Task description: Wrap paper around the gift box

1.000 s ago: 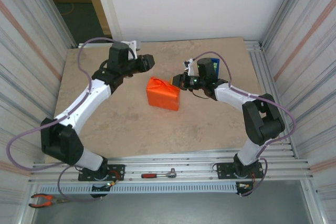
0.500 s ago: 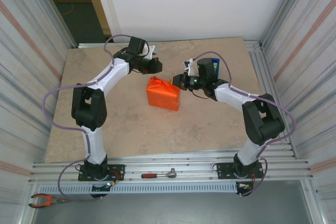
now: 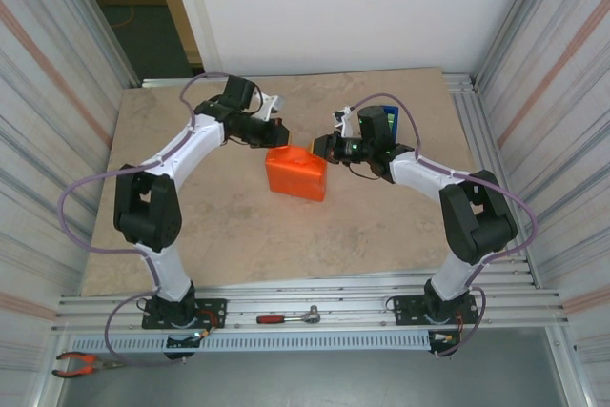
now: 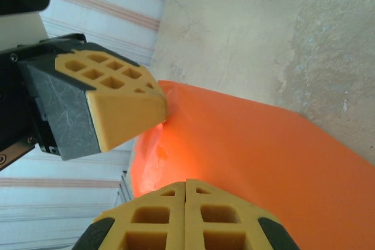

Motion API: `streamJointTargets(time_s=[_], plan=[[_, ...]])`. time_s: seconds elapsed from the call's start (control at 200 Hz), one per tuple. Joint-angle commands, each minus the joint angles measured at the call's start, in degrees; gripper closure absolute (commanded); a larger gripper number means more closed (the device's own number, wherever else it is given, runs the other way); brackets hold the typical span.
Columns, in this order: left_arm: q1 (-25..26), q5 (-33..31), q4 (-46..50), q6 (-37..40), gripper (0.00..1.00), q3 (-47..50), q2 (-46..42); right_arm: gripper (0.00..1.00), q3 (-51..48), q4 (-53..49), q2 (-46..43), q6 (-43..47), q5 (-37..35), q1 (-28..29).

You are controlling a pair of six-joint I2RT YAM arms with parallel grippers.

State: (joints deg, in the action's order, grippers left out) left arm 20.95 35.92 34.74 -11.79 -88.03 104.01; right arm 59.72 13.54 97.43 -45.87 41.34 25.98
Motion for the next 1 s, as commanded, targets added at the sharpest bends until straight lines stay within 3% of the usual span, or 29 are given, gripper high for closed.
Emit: streamJointTargets(time_s=[0.0,0.281,0.516,0.997], plan=[[-0.2,2.7,2.2,1.8,0.96,1.1,-2.3,1.00,-4.2,-12.8,3.9,1.3,-2.7,1.4],[0.0,3.5,4.4,3.5,0.97,2.0,-1.8,1.00,-3.7,-13.2,3.7,1.2,-2.8,1.1],[1.3,0.5,3.4,3.8,0.98,6.3,-4.2,1.00,-0.4,-15.4,4.6,2.2,-2.1,1.0],[4.9,-6.3,-14.6,-10.5,1.00,21.6,-11.1,1.00,14.3,-25.5,-0.6,5.5,-2.5,2.5]])
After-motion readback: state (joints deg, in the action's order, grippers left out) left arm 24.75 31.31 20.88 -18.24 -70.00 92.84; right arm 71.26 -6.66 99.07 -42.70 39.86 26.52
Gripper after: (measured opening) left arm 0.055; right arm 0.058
